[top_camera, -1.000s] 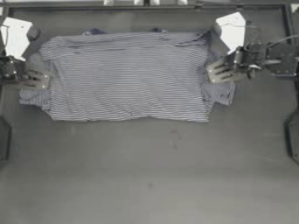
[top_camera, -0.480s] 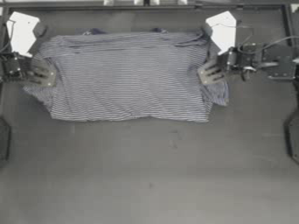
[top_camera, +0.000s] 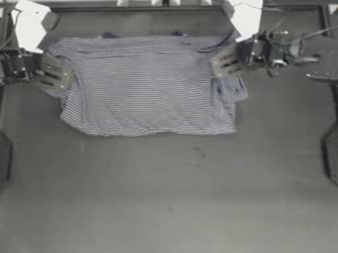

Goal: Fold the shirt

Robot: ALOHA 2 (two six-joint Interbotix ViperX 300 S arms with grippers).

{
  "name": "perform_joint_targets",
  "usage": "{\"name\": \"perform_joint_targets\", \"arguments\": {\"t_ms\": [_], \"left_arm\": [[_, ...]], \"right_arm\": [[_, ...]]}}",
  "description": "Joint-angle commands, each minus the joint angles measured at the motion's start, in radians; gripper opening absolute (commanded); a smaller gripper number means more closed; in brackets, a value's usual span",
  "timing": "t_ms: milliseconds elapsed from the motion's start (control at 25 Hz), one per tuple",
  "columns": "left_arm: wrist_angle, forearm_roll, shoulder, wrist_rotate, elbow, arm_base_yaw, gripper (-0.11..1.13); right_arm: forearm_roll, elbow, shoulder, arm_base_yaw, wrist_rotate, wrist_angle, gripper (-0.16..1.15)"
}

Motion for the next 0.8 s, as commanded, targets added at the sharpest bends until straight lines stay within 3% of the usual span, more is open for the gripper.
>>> {"name": "perform_joint_targets", "arguments": {"t_ms": [40, 520, 800], "left_arm": [[-0.021, 0.006, -0.023, 0.005, -0.044, -0.011, 0.05], [-0.176, 0.006, 0.087, 0.005, -0.101, -0.06, 0.05], [-0.285, 0.003, 0.152, 0.003, -0.11, -0.069, 0.04]], "right_arm": [[0.011, -0.061, -0.021, 0.017, -0.012, -0.005, 0.07], [0.124, -0.207, 0.1, 0.046, -0.114, -0.051, 0.07], [0.161, -0.225, 0.147, 0.049, -0.132, -0.117, 0.07]]}}
